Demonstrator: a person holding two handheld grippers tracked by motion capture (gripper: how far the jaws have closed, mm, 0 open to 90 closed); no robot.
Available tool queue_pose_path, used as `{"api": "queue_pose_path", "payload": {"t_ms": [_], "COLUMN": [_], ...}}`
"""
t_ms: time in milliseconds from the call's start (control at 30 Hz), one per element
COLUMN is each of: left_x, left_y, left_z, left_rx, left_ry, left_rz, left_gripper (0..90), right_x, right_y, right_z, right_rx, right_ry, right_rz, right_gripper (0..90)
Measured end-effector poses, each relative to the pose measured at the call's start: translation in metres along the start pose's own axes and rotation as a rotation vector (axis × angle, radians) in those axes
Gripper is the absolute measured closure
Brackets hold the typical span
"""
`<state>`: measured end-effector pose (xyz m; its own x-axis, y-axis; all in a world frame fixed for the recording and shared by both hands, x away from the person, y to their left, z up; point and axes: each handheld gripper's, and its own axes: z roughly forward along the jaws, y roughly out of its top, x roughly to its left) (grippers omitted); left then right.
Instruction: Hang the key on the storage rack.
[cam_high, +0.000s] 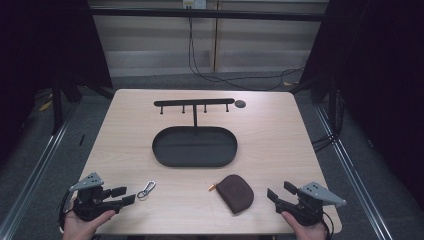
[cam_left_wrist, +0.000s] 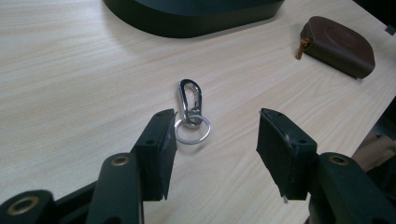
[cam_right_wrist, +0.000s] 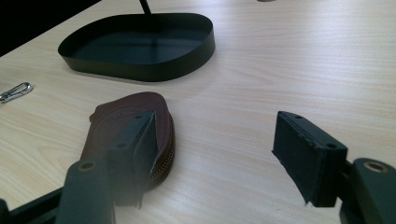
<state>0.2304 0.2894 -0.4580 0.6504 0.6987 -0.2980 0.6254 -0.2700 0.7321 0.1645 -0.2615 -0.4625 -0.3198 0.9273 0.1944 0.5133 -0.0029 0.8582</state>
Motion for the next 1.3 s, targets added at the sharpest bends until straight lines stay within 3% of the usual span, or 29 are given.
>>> {"api": "queue_pose_path", "payload": {"t_ms": [333, 567, 933, 1000, 1167, 1300], "left_x": [-0.002, -0.008, -0.009, -0.01, -0.016, -0.016], "left_y": [0.0, 0.001, 0.019, 0.022, 0.03, 0.037], "left_z": [0.0, 0.001, 0.008, 0.01, 0.02, 0.029], "left_rx": [0.006, 0.035, 0.075, 0.103, 0.188, 0.252], "left_ry": [0.0, -0.016, -0.001, -0.009, 0.03, 0.025], "left_rz": [0.014, 0.043, 0.079, 0.088, 0.137, 0.164], "left_gripper": [50.4, 56.3, 62.4, 63.9, 66.4, 69.8], "right_x": [-0.003, 0.0, 0.001, 0.001, 0.0, 0.0], "right_y": [0.0, 0.0, 0.0, 0.0, 0.0, 0.0], "right_z": [0.002, 0.002, 0.006, 0.006, 0.008, 0.008], "right_rx": [0.025, 0.033, 0.058, 0.058, 0.07, 0.075], "right_ry": [-0.01, -0.009, 0.007, 0.013, 0.012, 0.016], "right_rz": [0.025, 0.007, 0.0, 0.004, 0.007, 0.006], "right_gripper": [28.4, 28.4, 28.4, 28.4, 28.3, 28.0]}}
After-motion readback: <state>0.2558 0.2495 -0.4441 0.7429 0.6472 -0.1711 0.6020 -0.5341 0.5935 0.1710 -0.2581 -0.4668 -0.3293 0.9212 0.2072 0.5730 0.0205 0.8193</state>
